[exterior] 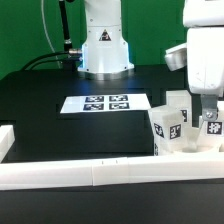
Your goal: Assemble stool
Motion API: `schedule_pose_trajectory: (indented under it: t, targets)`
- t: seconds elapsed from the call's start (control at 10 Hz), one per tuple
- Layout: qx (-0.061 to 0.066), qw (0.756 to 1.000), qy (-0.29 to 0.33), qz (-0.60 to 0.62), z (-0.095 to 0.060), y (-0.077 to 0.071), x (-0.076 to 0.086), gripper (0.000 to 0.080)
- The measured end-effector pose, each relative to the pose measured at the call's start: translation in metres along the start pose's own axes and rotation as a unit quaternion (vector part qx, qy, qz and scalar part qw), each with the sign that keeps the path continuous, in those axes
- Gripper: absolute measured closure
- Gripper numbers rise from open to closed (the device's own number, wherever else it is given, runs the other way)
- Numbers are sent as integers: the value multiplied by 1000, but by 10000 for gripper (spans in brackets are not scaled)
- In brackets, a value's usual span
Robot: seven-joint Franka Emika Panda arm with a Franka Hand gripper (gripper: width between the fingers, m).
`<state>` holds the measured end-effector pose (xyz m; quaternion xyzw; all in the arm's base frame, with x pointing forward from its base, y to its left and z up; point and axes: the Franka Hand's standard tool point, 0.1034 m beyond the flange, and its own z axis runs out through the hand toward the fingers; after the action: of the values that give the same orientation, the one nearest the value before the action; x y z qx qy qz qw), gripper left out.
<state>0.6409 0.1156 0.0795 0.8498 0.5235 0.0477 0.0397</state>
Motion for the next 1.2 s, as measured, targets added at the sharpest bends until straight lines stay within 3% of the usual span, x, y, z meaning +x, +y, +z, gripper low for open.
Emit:
schedule_pose_trajectory:
  t: [0.1,0.2,0.3,0.6,0.8,0.9,1.0,1.2]
  targets:
    - [0,1000,0,0,0,0,0,402]
    - [0,1000,0,20,0,0,0,402]
    - [0,998,1,64,0,0,0,462]
    - [-1,976,1,219,0,3,-2,461]
    - [6,921,-6,389,-1,7,-6,461]
    - [18,880,-20,474,-2,10,-13,462]
    - [23,854,-17,520,-5,19,-18,462]
    - [17,819,-11,574,-3,20,-20,461]
